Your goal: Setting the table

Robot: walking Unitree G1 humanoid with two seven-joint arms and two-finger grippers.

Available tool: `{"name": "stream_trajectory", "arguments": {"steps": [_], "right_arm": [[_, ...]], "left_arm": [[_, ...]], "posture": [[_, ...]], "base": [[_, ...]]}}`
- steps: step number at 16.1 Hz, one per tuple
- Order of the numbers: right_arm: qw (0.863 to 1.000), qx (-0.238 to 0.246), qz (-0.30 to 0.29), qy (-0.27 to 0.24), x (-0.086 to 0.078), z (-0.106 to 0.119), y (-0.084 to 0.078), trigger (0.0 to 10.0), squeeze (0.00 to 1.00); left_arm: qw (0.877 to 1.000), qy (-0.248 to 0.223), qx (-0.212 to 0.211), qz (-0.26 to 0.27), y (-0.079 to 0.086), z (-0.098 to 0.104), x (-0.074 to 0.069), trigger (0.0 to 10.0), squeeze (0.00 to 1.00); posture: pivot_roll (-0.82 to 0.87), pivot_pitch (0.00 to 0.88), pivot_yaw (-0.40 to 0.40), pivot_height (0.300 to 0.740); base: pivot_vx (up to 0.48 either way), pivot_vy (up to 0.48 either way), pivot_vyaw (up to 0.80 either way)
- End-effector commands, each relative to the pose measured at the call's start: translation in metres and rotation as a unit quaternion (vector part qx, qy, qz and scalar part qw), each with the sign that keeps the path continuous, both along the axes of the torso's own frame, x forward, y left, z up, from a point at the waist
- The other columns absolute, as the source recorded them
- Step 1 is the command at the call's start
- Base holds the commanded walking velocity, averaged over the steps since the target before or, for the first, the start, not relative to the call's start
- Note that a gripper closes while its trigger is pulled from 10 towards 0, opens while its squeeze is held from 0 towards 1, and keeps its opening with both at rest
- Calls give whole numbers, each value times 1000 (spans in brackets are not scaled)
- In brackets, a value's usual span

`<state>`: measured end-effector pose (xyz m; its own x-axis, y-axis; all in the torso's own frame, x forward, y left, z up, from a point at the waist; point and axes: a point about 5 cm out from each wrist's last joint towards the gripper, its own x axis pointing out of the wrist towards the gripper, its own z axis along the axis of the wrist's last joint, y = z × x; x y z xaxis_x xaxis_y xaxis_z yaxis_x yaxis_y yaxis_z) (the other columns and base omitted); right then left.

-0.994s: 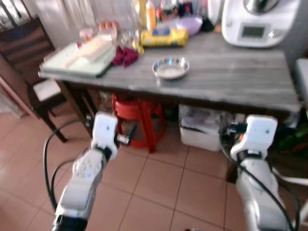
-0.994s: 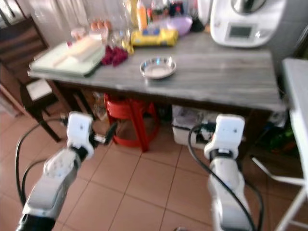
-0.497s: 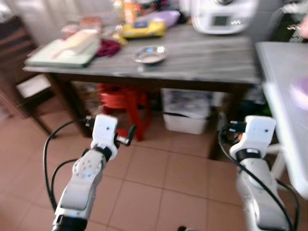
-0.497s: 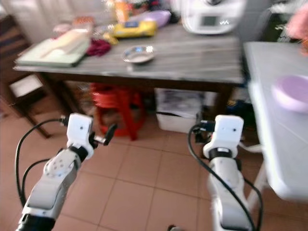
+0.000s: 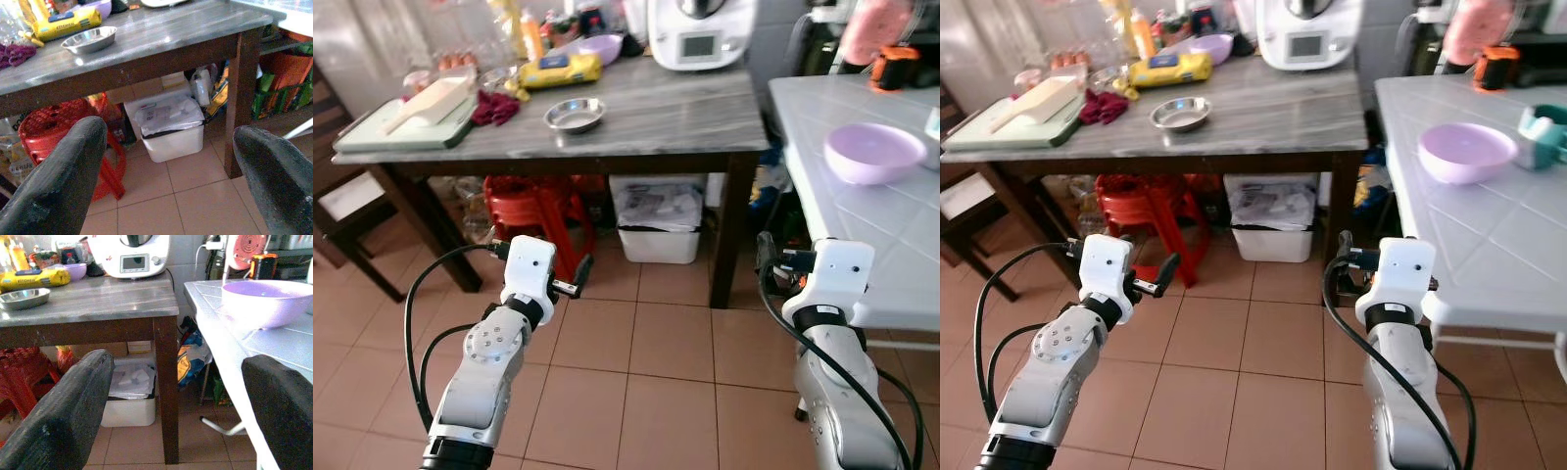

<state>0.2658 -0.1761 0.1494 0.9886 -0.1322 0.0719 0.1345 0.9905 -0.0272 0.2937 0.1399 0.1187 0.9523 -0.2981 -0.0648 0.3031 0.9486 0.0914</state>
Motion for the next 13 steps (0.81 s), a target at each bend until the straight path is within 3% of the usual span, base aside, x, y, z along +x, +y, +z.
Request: {"name": "stream_trajectory", "arguments": {"steps": [1,6,13], "right_arm": [[1000,4,7,-9,1,5,5,10000,0],[1000,2,12,-15,2,7,7,10000,0],[1000,0,10,-12,2,5,6,10000,0]], "left_arm": [[1000,-5,4,8,8,2,1,10000,0],[1000,-22,0,-10,3,7,1,10000,0],[999,-21,-8,-24,-1,7,3,10000,0]], "posture": [[-162,82,124,740],[-159,81,123,740],[-164,82,127,740]], "base": [[0,0,0],[0,0,0],[0,-355,0]]}}
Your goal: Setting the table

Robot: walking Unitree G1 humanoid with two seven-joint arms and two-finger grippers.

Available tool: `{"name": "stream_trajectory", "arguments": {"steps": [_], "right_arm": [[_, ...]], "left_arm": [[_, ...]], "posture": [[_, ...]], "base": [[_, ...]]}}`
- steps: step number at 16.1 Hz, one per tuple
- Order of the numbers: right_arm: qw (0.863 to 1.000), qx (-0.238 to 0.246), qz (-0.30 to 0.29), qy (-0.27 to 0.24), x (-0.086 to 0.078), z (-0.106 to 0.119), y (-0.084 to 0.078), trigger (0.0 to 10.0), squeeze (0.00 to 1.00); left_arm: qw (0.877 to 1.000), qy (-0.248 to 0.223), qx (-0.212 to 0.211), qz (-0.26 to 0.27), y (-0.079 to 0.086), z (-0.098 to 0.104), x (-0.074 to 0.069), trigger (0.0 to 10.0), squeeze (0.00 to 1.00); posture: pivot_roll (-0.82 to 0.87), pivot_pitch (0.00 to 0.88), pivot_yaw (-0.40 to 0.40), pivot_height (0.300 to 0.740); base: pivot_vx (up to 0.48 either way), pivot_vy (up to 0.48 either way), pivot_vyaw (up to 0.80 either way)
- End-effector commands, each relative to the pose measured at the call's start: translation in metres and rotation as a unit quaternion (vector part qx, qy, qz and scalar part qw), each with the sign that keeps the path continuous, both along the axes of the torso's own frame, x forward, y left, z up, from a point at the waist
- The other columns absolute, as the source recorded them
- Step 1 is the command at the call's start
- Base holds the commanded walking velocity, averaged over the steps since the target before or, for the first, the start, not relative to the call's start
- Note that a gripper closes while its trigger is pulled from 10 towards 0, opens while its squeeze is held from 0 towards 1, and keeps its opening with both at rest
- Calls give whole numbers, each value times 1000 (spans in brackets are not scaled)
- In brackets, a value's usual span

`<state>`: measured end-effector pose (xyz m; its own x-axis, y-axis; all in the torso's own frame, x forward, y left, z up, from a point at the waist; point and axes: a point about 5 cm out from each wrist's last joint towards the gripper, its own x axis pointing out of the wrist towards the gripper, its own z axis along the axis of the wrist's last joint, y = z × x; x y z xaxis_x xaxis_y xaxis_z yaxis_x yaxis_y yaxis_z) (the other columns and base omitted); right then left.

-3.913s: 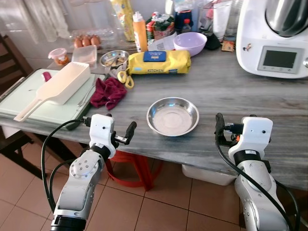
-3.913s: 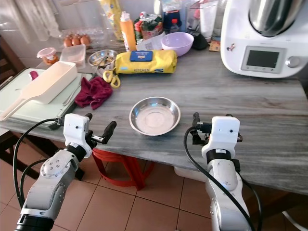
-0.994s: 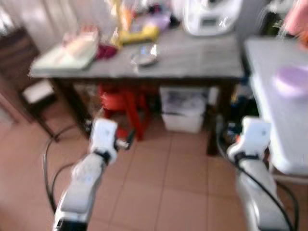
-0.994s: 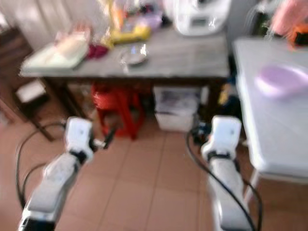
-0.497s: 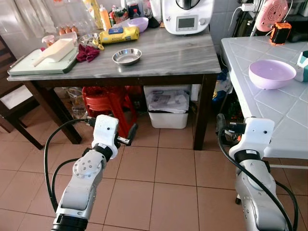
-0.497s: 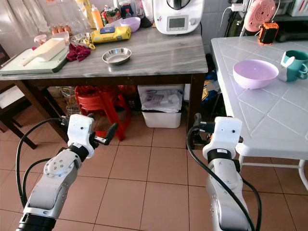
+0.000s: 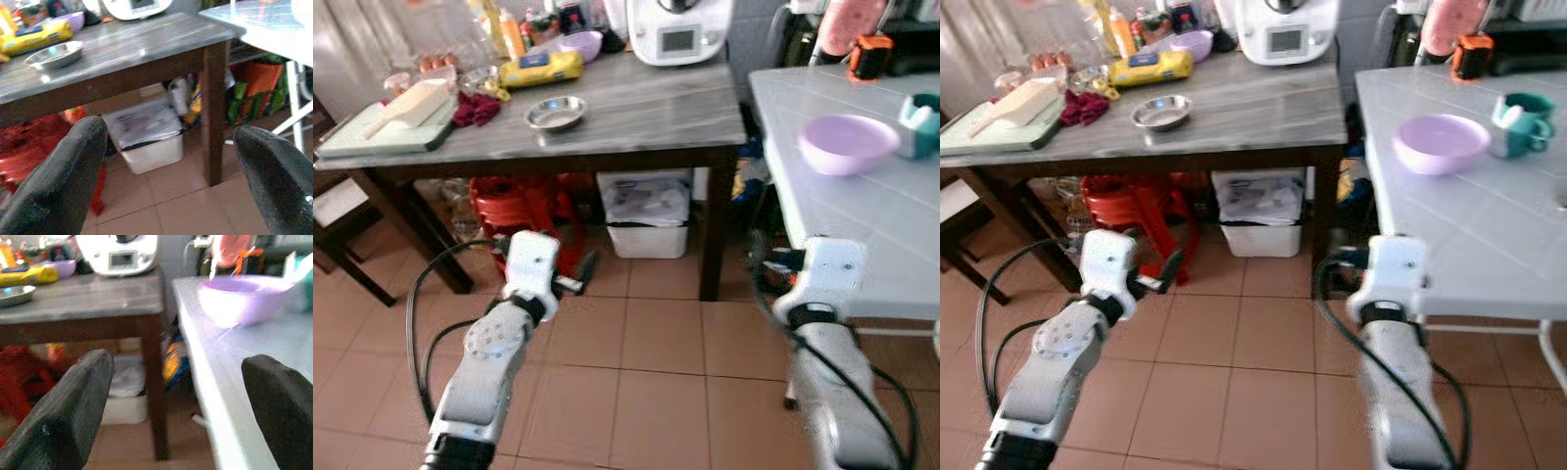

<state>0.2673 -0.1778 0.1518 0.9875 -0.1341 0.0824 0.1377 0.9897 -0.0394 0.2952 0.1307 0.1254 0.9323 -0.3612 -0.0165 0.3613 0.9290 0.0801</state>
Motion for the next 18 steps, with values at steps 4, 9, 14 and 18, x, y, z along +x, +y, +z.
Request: {"name": "stream_trajectory", "arguments": {"steps": [4,9,14,18], "right_arm": [[1000,8,12,-8,2,3,9,10000,0],[1000,8,11,-11,3,4,9,10000,0],[1000,7,9,-12,3,5,8,10000,0],[1000,6,7,-13,3,5,8,10000,0]], "left_arm": [[1000,-1,5,13,9,1,2,10000,0],[1000,-3,5,11,9,1,3,10000,0],[1000,-6,10,8,8,2,3,10000,0],[1000,-4,-1,6,8,2,3,10000,0]], "posture": [[-161,80,128,740],[-161,81,131,740],[-163,78,134,740],[-161,79,133,740]], "base": [[0,-407,0],[0,-429,0],[0,-410,0],[0,-292,0]]}}
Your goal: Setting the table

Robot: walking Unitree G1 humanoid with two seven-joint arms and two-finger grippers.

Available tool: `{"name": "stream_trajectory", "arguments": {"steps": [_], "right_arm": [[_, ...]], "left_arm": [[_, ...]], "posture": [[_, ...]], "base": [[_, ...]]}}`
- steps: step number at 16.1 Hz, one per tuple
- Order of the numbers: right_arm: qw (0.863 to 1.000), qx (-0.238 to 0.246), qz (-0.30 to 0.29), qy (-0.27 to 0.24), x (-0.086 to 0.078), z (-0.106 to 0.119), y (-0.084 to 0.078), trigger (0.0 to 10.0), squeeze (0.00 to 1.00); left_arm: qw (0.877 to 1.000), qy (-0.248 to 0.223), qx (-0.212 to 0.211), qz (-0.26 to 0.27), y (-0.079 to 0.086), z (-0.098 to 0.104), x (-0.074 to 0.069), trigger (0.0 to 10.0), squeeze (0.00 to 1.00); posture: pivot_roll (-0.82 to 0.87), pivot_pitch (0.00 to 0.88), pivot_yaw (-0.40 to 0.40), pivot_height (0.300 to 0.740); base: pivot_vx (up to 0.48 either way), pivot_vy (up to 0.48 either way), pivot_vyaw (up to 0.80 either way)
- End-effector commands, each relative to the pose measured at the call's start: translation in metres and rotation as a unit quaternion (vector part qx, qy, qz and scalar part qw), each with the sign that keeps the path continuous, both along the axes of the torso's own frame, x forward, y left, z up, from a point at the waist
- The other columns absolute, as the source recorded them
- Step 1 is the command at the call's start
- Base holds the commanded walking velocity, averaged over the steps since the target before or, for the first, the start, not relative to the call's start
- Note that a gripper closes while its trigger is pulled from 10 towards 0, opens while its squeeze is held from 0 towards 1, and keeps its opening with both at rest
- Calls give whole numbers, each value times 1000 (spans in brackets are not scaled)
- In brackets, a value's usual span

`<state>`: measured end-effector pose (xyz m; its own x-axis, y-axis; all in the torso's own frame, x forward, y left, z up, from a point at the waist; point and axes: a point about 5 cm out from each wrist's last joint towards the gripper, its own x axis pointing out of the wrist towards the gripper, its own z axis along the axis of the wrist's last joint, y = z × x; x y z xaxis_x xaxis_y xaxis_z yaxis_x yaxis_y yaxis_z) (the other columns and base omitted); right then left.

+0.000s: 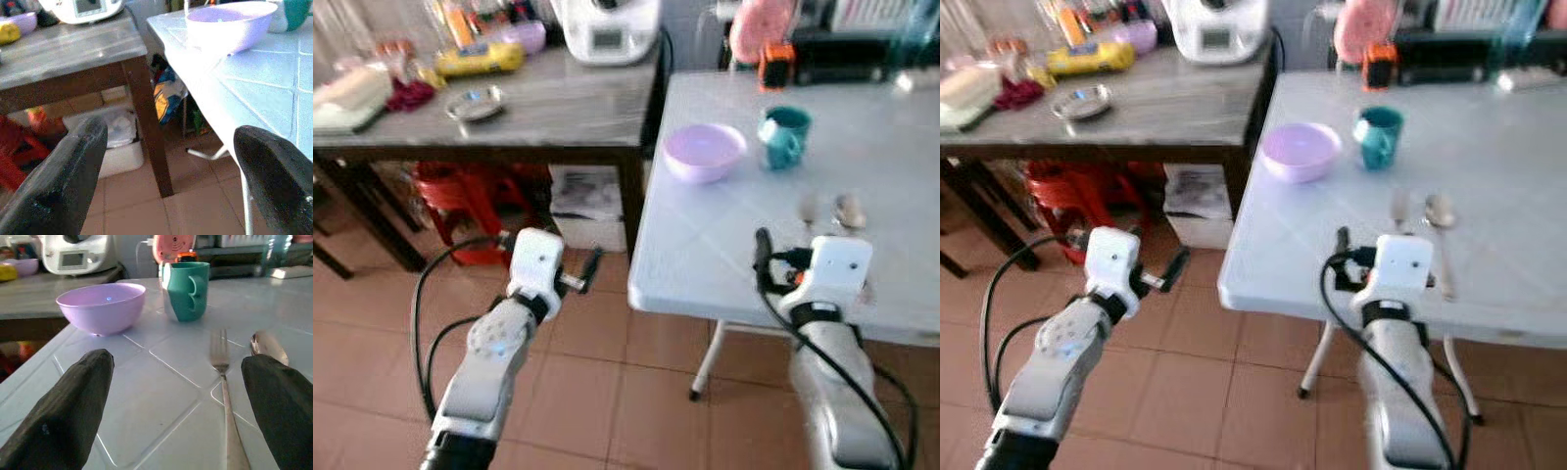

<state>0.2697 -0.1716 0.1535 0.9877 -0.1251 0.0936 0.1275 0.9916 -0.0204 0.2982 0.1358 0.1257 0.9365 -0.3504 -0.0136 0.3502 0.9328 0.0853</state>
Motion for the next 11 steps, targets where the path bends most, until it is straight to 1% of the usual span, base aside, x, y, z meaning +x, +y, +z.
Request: {"name": "stream_trajectory", "arguments": {"steps": [1,3,4,7,8,11], "right_arm": [[1000,-2,1,-7,1,3,1,10000,0],[1000,-5,-2,-9,0,4,0,10000,0],[1000,-5,0,-11,0,5,1,10000,0],[1000,-4,2,-11,0,5,2,10000,0],[1000,-5,4,-11,0,4,3,10000,0],[1000,-5,4,-13,2,6,3,10000,0]], "left_arm": [[1000,-3,-10,3,3,3,0,10000,0],[1000,-11,-13,2,2,6,1,10000,0],[1000,-17,-22,0,1,9,0,10000,0],[999,-44,-19,9,2,13,0,10000,0],[999,-38,-36,-3,-1,13,0,10000,0],[999,-32,-30,-12,-2,11,-2,10000,0]], "posture": [[-161,79,133,740],[-161,80,133,740],[-161,80,133,740],[-163,80,133,740],[-162,79,135,740],[-161,77,132,740]], "base": [[0,0,0],[0,0,0],[0,0,0],[0,0,0],[0,0,0],[0,0,0]]}}
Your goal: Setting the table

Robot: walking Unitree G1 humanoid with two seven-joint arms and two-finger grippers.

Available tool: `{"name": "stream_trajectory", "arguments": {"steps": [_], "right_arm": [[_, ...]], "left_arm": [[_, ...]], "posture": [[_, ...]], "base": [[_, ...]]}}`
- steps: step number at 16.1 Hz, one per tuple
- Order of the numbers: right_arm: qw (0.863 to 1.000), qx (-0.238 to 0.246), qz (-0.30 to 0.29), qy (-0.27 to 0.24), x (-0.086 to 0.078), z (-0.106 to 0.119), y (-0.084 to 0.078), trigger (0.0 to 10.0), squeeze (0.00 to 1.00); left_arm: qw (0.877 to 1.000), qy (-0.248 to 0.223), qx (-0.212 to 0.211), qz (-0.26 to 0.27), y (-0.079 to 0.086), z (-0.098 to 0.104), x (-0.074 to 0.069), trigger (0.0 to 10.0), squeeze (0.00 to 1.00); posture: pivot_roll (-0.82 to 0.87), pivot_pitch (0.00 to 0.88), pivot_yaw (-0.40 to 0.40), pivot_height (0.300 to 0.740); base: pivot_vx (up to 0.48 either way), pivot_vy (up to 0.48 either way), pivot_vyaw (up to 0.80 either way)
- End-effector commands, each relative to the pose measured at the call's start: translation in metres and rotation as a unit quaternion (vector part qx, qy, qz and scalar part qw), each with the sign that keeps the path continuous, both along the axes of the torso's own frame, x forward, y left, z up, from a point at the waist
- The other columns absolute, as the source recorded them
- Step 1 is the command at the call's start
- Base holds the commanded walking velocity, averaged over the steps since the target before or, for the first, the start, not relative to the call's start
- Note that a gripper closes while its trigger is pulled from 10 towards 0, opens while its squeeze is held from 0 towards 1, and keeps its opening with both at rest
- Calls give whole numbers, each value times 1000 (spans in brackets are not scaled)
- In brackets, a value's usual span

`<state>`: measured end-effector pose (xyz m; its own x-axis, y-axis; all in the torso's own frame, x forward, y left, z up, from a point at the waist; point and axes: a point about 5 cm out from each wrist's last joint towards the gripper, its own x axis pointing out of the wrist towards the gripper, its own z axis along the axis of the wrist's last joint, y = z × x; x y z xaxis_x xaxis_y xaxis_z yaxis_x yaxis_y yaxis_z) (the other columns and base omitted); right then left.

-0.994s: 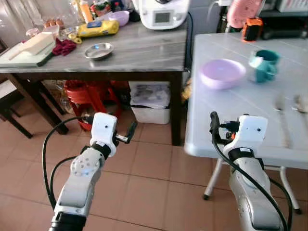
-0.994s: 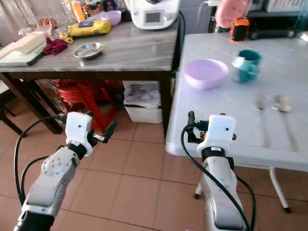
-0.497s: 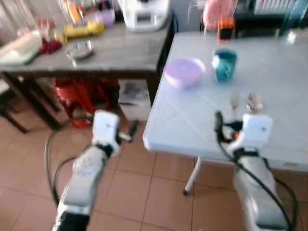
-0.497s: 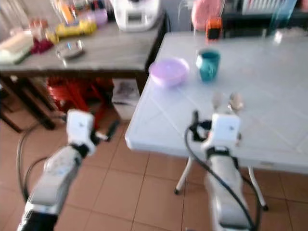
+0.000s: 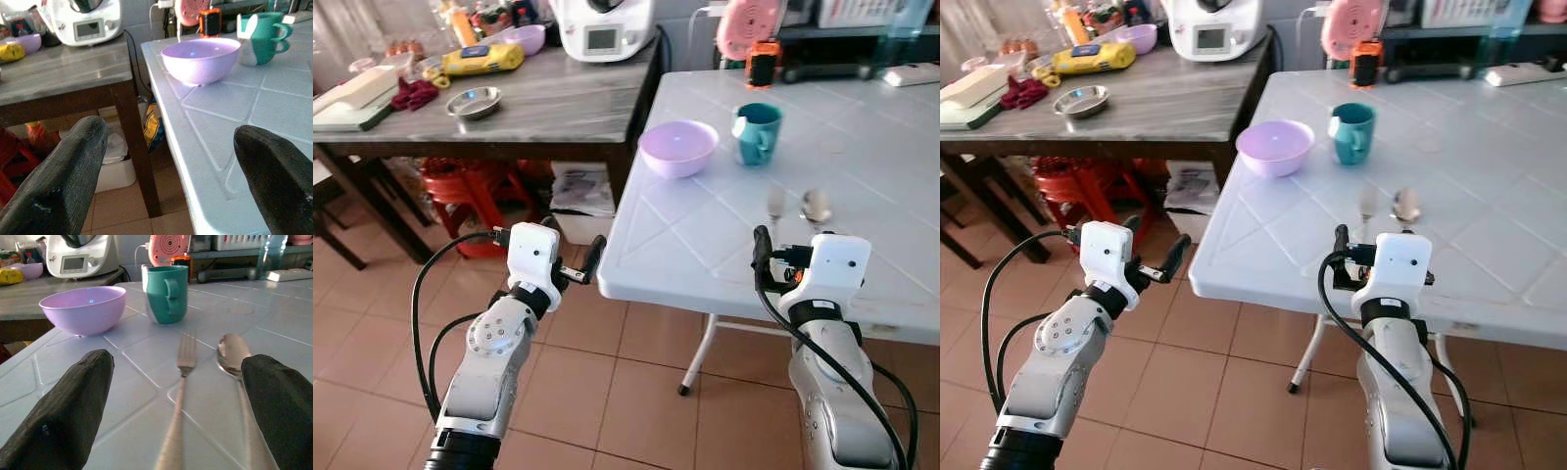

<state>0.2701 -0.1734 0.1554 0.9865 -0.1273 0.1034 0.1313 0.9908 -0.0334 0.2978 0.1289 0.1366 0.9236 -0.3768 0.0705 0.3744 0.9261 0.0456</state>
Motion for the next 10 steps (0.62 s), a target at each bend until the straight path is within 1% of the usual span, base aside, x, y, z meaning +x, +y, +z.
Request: {"name": "stream_trajectory", "arguments": {"steps": [1,6,9,10], "right_arm": [[1000,2,6,-9,2,4,5,10000,0],[1000,7,12,-7,2,3,5,10000,0],[1000,8,11,-5,1,2,6,10000,0],[1000,8,12,-5,1,2,6,10000,0]], "left_arm": [[1000,2,2,1,5,0,-2,10000,0],[1000,2,-6,-9,4,1,-3,10000,0],[1000,5,-9,-16,3,0,-4,10000,0],[1000,6,-10,-17,3,0,-5,10000,0]], "posture": [[-160,76,131,740],[-157,75,131,740],[-158,79,131,740],[-159,79,131,740]], "base": [[0,0,0],[0,0,0],[0,0,-435],[0,0,0]]}}
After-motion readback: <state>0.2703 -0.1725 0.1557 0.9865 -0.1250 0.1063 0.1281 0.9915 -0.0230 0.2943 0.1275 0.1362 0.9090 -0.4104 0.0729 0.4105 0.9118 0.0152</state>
